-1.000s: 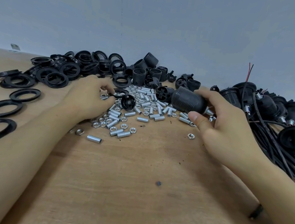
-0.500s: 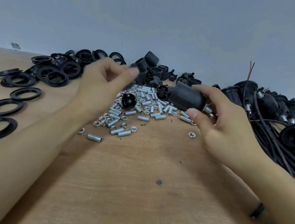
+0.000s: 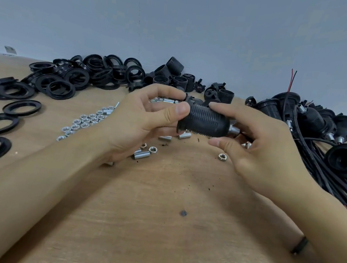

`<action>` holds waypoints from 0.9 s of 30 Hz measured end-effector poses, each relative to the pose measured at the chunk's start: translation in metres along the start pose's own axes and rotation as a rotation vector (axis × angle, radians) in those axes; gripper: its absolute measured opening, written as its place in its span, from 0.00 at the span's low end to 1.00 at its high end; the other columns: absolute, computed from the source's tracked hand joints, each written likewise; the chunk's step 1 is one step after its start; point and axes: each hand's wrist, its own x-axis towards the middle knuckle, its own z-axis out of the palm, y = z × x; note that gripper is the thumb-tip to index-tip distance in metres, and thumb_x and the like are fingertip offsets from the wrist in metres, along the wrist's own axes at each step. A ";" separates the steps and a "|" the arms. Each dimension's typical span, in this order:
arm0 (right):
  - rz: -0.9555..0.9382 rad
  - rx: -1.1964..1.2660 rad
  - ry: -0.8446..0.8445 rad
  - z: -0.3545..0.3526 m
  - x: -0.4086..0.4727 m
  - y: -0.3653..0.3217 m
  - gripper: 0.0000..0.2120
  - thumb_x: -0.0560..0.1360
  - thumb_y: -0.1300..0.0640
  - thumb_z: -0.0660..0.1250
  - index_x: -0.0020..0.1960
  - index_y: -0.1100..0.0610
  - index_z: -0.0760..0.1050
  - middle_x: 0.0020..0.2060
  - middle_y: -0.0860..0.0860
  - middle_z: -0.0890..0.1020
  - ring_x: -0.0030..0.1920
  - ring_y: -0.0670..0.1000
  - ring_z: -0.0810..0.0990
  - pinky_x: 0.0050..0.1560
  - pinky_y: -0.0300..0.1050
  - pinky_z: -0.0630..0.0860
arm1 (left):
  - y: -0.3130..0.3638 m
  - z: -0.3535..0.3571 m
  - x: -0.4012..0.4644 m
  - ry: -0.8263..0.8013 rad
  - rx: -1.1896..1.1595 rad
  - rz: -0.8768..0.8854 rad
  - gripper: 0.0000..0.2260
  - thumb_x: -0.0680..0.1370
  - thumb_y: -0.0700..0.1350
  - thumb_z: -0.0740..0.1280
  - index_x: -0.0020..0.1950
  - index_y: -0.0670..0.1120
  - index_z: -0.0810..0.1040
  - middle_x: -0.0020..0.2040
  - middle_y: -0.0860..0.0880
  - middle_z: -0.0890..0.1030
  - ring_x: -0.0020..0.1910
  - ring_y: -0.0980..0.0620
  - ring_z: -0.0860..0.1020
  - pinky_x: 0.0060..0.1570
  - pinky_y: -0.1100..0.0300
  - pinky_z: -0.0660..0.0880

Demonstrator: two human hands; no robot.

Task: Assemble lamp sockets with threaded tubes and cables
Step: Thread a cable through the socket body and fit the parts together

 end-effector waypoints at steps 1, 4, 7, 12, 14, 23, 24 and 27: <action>-0.024 -0.020 0.014 0.000 0.000 0.000 0.24 0.71 0.63 0.76 0.65 0.52 0.77 0.53 0.42 0.81 0.52 0.43 0.79 0.51 0.35 0.75 | 0.000 0.000 -0.001 0.000 0.038 0.008 0.18 0.69 0.49 0.74 0.57 0.46 0.78 0.46 0.45 0.86 0.45 0.47 0.85 0.47 0.56 0.82; -0.101 -0.085 0.038 0.002 0.000 0.000 0.24 0.69 0.66 0.77 0.63 0.57 0.79 0.52 0.48 0.81 0.50 0.45 0.79 0.49 0.36 0.75 | 0.000 0.002 -0.004 -0.008 0.127 0.026 0.18 0.70 0.53 0.72 0.58 0.50 0.81 0.46 0.44 0.86 0.42 0.44 0.86 0.43 0.58 0.81; -0.068 -0.068 0.019 0.000 0.000 0.001 0.23 0.70 0.61 0.77 0.64 0.55 0.79 0.49 0.43 0.81 0.48 0.44 0.79 0.47 0.32 0.74 | 0.001 0.001 -0.004 -0.039 0.133 0.039 0.16 0.72 0.49 0.74 0.58 0.50 0.82 0.49 0.45 0.86 0.47 0.45 0.86 0.45 0.58 0.81; 0.078 -0.002 -0.036 0.002 -0.001 -0.001 0.18 0.75 0.52 0.72 0.64 0.49 0.76 0.46 0.39 0.81 0.40 0.43 0.82 0.44 0.44 0.80 | 0.010 -0.006 -0.003 -0.176 -0.101 0.051 0.20 0.65 0.36 0.76 0.56 0.46 0.83 0.61 0.41 0.82 0.65 0.43 0.78 0.61 0.47 0.77; 0.087 -0.023 -0.034 0.003 -0.001 -0.001 0.19 0.74 0.52 0.72 0.64 0.50 0.76 0.46 0.40 0.82 0.41 0.42 0.82 0.45 0.47 0.80 | 0.014 -0.009 -0.004 -0.206 -0.304 0.045 0.18 0.66 0.40 0.74 0.56 0.43 0.82 0.56 0.40 0.84 0.67 0.41 0.76 0.65 0.45 0.74; 0.117 0.009 -0.034 0.002 -0.001 0.002 0.18 0.75 0.51 0.70 0.64 0.46 0.75 0.46 0.37 0.81 0.40 0.42 0.82 0.45 0.49 0.81 | 0.011 -0.001 -0.004 -0.009 0.102 0.047 0.20 0.71 0.51 0.67 0.63 0.51 0.79 0.59 0.47 0.83 0.66 0.49 0.77 0.70 0.41 0.66; 0.127 0.004 -0.031 0.002 -0.001 0.004 0.17 0.75 0.53 0.70 0.64 0.46 0.75 0.46 0.39 0.81 0.38 0.44 0.82 0.45 0.51 0.81 | 0.013 0.000 -0.004 -0.014 0.060 0.066 0.21 0.72 0.51 0.66 0.64 0.50 0.79 0.53 0.48 0.86 0.65 0.48 0.78 0.70 0.40 0.65; 0.145 -0.004 -0.033 0.002 0.000 0.006 0.17 0.76 0.56 0.69 0.64 0.47 0.74 0.42 0.43 0.82 0.33 0.47 0.83 0.42 0.54 0.81 | 0.022 -0.006 -0.005 0.086 -0.221 0.113 0.19 0.77 0.52 0.60 0.59 0.42 0.81 0.27 0.49 0.78 0.54 0.43 0.83 0.67 0.43 0.72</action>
